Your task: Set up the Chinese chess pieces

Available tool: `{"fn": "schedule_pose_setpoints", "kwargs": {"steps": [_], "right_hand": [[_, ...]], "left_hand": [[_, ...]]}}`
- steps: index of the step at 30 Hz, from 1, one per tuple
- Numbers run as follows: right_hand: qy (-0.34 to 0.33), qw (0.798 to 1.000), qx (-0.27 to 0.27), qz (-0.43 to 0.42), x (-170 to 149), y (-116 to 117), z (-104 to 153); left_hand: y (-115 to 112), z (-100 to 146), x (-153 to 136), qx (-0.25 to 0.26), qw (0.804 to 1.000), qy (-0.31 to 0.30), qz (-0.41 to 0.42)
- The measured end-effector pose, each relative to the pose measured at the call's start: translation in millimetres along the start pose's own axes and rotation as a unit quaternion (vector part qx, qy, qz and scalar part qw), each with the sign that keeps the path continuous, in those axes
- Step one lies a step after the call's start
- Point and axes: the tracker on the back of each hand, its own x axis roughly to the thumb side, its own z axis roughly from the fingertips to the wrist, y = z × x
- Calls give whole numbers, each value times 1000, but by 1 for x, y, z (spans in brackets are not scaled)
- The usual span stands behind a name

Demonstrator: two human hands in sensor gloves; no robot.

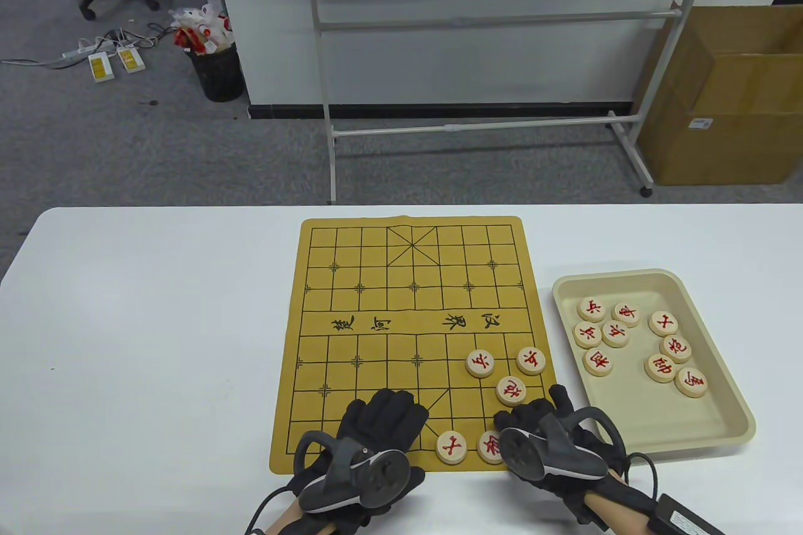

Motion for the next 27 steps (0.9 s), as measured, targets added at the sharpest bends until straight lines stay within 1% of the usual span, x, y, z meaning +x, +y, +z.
{"fn": "schedule_pose_setpoints", "kwargs": {"steps": [7,11,18,19,22,24,26,27], "right_hand": [[6,1000,-14,8,3,-1,1],[5,1000,-29,-5,3,0,1],[3,999,-34,10,3,-4,0],[1,999,-30,16,3,-3,0],[3,999,8,47,4,-2,-1],[2,998,20,58,4,0,-1],[-6,999,13,51,5,1,-1],[-10,999,20,47,5,1,-2]], "left_hand": [[0,0,0,0,1000,0,0],[0,0,0,0,1000,1,0],[0,0,0,-1,1000,1,0],[0,0,0,0,1000,1,0],[0,0,0,0,1000,1,0],[0,-1,0,0,1000,1,0],[0,-1,0,-1,1000,0,0],[0,-1,0,-1,1000,0,0]]}}
